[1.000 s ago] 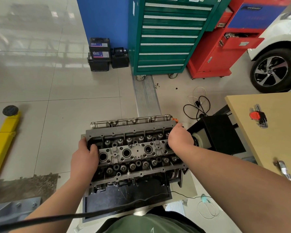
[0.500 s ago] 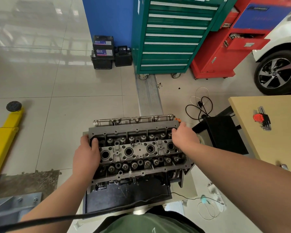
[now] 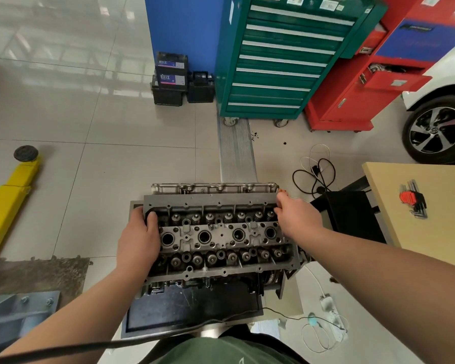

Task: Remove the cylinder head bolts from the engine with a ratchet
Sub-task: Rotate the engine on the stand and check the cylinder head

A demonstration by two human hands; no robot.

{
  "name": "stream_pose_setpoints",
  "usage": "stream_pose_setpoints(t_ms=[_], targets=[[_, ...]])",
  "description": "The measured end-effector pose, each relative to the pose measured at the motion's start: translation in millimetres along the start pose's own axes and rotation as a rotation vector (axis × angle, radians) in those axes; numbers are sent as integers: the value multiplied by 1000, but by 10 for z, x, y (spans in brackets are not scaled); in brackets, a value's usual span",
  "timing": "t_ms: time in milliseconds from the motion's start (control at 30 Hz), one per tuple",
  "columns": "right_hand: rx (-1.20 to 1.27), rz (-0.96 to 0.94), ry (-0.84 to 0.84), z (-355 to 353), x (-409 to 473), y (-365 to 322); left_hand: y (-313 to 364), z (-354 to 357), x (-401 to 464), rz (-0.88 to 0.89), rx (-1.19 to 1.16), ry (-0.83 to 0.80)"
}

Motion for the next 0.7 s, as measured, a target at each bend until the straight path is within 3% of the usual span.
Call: stream_pose_setpoints(t_ms=[167,433,700], targets=[[-85,-180,-100,-2,16,78,-7,11,8,-6,-9,2],[-139,-214,-244,-19,143,-28,2,16,18,-5,-13,11],[-54,-186,-238,-98,91,57,47,5,-8,-40,-32,-6]])
Point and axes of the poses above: each hand's wrist, its own x-axis towards the middle knuckle, its own z-axis out of the palm, y = z × x, the point moved 5 cm from there along x, towards the middle knuckle, and after that the axes turned 11 degrees about -x, right-handed, at the moved point
